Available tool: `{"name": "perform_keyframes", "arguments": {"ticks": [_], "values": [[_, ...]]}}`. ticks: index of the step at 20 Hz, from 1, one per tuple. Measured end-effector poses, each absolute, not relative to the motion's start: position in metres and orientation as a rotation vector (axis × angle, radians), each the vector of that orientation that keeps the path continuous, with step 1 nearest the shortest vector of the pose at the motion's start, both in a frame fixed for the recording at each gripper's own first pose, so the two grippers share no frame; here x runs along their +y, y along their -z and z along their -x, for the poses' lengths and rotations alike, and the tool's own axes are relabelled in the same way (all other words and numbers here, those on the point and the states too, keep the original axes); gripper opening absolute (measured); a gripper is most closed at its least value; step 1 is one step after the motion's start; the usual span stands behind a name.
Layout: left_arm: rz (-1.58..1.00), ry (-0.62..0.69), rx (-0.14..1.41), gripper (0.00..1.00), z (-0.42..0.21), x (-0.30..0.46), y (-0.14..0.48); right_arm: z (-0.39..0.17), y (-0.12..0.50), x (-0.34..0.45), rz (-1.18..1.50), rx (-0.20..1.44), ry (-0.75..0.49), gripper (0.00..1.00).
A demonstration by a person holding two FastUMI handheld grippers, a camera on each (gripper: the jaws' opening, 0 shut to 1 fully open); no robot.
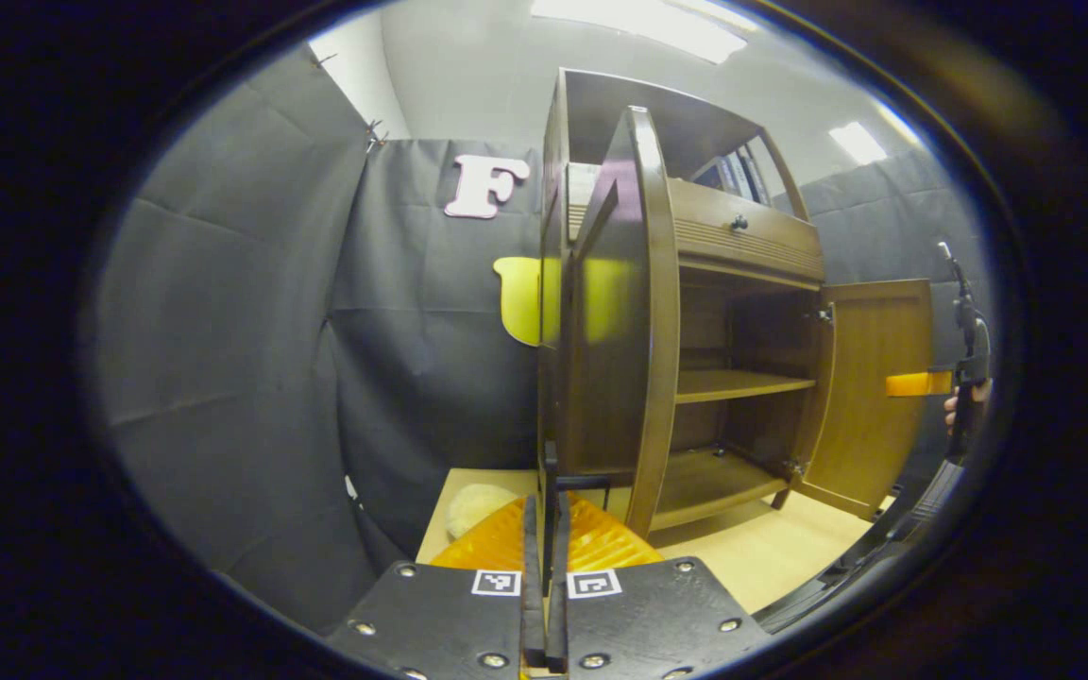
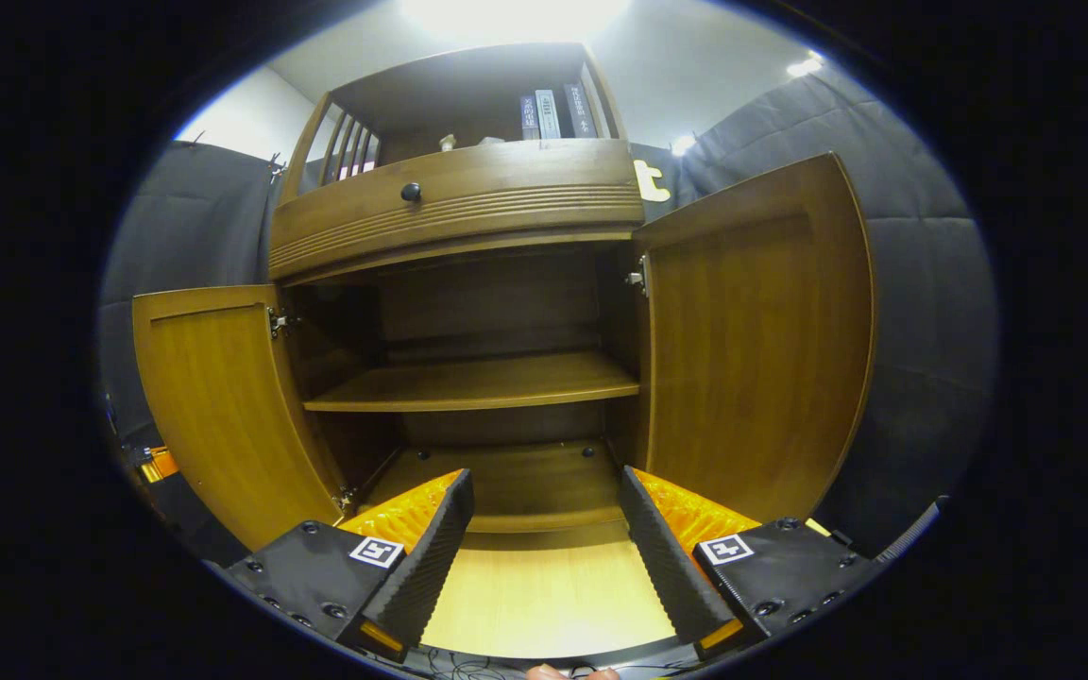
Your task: Open the right door of the double-door shoe cabinet with the right hand, and open the left door with the left hand.
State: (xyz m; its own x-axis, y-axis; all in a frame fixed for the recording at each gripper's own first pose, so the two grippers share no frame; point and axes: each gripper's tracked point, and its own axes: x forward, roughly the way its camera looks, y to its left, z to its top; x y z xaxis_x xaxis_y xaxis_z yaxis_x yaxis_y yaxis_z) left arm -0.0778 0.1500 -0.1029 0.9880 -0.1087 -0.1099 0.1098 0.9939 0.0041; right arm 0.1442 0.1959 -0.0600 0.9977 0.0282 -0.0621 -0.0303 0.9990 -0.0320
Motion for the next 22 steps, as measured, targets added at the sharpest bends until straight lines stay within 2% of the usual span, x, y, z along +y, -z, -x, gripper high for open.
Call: {"name": "perform_keyframes", "arguments": {"ticks": [7, 10, 14, 18, 21, 22], "values": [[0.016, 0.056, 0.088, 0.02, 0.104, 0.148, 0.08, -0.137, 0.044, 0.173, 0.099, 0.027, 0.029, 0.92], [0.006, 0.008, 0.076, 0.02, 0.134, 0.153, 0.059, -0.137, 0.034, 0.168, 0.099, -0.011, 0.028, 0.93], [-0.039, -0.052, 0.048, 0.03, 0.179, 0.138, 0.021, -0.133, 0.035, 0.163, 0.111, -0.012, -0.004, 0.92], [-0.018, -0.102, 0.037, 0.02, 0.21, 0.09, 0.004, -0.125, 0.04, 0.163, 0.125, 0.001, -0.087, 0.93], [0.008, -0.129, -0.002, 0.13, 0.23, 0.048, -0.004, -0.115, 0.047, 0.165, 0.1, 0.028, -0.166, 0.93], [0.023, -0.141, -0.009, 0.23, 0.23, 0.029, -0.003, -0.114, 0.049, 0.163, 0.102, 0.034, -0.182, 0.98]]}}
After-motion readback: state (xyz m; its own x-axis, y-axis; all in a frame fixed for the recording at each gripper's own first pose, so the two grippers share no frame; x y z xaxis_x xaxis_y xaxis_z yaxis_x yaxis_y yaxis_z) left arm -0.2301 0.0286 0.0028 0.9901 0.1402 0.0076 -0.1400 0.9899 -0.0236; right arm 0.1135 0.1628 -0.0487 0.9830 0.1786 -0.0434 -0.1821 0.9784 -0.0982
